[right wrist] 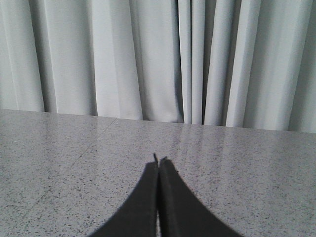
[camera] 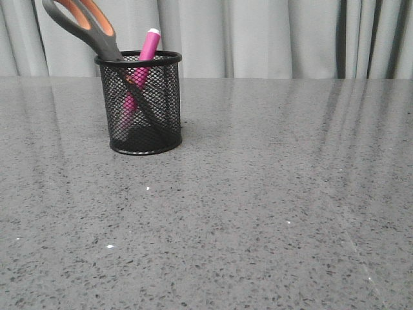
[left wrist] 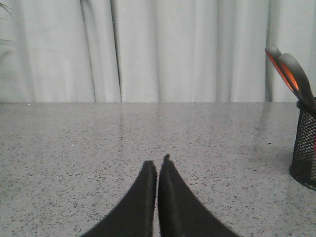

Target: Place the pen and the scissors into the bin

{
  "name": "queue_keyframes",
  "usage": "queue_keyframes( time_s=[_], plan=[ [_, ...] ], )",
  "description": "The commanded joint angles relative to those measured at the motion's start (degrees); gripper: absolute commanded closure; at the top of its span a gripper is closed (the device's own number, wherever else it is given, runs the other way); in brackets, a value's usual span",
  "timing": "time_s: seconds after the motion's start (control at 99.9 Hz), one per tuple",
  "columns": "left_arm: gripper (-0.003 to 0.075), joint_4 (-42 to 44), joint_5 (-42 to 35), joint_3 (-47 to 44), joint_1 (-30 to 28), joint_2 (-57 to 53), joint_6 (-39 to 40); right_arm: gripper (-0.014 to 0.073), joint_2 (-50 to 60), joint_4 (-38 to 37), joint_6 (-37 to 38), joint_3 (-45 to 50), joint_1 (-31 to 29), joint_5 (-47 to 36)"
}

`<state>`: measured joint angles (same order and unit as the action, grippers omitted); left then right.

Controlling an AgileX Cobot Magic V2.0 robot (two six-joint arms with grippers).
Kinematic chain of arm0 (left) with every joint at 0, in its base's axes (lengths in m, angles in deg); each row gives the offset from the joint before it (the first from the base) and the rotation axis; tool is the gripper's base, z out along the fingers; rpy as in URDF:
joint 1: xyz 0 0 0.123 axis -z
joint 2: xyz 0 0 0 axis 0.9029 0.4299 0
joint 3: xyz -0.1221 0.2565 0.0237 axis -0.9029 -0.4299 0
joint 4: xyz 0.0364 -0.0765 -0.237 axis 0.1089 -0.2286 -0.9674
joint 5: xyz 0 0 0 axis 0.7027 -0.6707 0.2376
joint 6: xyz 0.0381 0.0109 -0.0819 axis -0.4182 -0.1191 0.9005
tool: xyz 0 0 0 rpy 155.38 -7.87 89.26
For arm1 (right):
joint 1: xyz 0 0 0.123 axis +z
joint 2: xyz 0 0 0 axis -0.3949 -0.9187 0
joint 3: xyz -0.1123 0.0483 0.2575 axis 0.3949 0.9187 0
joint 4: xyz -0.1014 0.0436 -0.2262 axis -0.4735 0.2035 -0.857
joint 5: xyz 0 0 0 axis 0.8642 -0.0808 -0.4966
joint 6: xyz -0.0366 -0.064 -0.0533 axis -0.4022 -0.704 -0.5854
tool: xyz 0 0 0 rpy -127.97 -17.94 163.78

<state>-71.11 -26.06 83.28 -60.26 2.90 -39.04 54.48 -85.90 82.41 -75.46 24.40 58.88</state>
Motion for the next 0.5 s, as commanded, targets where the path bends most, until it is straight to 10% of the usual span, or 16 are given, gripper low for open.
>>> queue_keyframes(
  time_s=[0.0,0.49],
  plan=[
    [0.0741,-0.2,-4.2,-1.3,-0.1,-1.5,0.5,0.0668,-0.5,0.0,-0.5,-1.5,-0.3,-4.1],
    [0.0741,-0.2,-4.2,-1.3,-0.1,-1.5,0.5,0.0668,0.1,12.3,-7.1,6.4,-0.3,-2.2]
  ],
)
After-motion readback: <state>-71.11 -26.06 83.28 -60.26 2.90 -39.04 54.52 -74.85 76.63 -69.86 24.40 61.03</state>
